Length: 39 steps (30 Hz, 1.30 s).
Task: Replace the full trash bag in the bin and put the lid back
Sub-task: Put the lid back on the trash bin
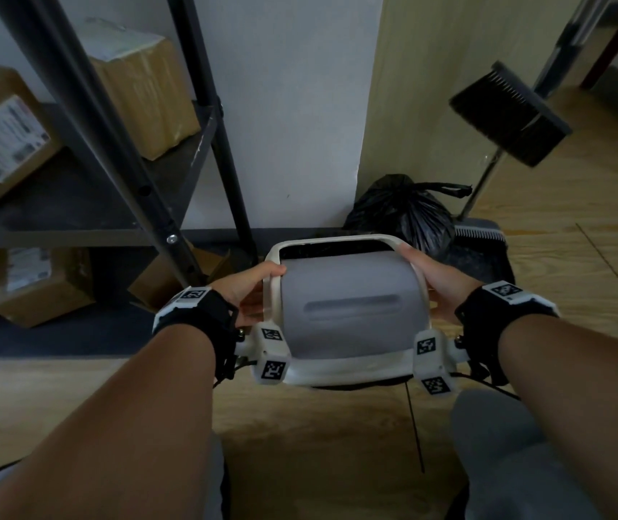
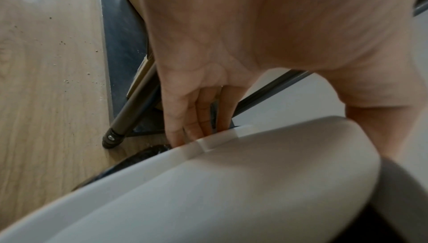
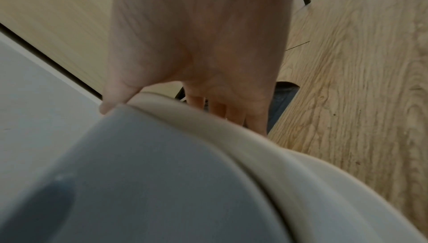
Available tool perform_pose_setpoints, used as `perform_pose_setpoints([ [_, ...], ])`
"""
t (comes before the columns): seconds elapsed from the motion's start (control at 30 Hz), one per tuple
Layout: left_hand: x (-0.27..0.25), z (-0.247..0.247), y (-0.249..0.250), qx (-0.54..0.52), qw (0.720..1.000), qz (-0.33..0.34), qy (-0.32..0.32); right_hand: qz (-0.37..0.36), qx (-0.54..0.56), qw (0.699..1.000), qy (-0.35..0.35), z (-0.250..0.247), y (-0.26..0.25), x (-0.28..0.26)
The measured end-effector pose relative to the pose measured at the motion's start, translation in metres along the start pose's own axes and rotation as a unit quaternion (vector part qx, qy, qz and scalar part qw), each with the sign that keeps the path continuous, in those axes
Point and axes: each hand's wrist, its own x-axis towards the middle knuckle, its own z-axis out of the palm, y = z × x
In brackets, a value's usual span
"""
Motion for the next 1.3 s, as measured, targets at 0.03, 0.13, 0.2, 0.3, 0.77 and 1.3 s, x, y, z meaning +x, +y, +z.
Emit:
perform_pose_setpoints([
  [0.03,0.001,0.0,0.0,-0.002,1.0,0.0,0.001,-0.002,0.004,1.0,0.007,0.001,0.0,0.0],
  [0.13,0.003,0.002,0.001,-0.009,1.0,-0.004,0.004,-0.002,0.011,1.0,0.021,0.003,-0.001,0.002],
  [0.2,0.006,0.002,0.003,-0.013,1.0,-0.007,0.002,-0.004,0.012,1.0,0.024,0.004,-0.003,0.005],
  [0.3,0.01,0.001,0.006,-0.023,1.0,-0.004,-0.003,-0.003,-0.003,1.0,0.029,0.003,-0.005,0.011],
  [0.77,0.022,-0.004,0.014,-0.005,1.0,0.014,-0.016,-0.057,-0.104,0.992,0.031,0.01,-0.022,0.007],
  [1.3,0.031,-0.003,0.024,0.028,0.999,0.015,-0.026,-0.048,-0.095,0.992,0.063,0.013,-0.021,0.019],
])
